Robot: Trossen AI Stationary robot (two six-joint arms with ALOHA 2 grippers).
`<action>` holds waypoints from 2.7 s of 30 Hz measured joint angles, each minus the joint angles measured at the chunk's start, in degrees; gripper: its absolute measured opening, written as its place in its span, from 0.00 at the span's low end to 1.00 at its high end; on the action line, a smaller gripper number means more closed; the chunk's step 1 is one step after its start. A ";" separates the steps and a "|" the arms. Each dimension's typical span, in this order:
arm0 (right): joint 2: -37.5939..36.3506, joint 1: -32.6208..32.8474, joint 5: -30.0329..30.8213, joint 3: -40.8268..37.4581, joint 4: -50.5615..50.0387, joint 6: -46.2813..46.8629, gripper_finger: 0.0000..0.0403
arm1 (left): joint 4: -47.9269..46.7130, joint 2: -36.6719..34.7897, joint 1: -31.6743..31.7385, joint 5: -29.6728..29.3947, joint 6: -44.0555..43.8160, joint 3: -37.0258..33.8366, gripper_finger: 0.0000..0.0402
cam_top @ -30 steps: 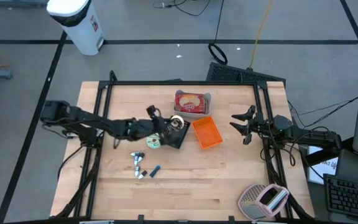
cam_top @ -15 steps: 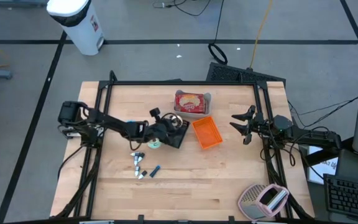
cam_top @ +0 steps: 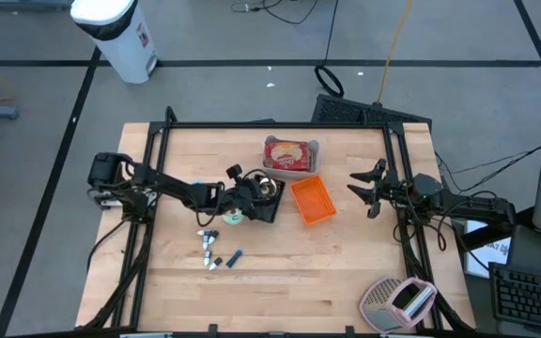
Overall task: Pick & Place Food Item
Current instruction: Put the black doughnut into the black bin, then put the blue doughnut into the black bin
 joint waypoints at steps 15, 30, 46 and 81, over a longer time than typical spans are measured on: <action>0.00 -0.02 0.00 -0.02 0.02 0.02 0.41 | -2.05 0.00 0.00 0.13 -0.50 0.00 0.40; -0.02 -0.02 0.00 -0.01 -0.01 0.00 0.41 | -0.13 -6.32 -1.22 -6.49 5.68 -0.02 0.42; -0.02 0.00 0.00 -0.01 -0.01 0.01 0.41 | -67.33 -41.65 -4.11 -4.02 -61.35 -0.13 0.43; -0.01 -0.01 0.00 0.00 -0.01 0.01 0.41 | -46.43 -41.16 12.07 16.87 -64.37 -25.44 0.63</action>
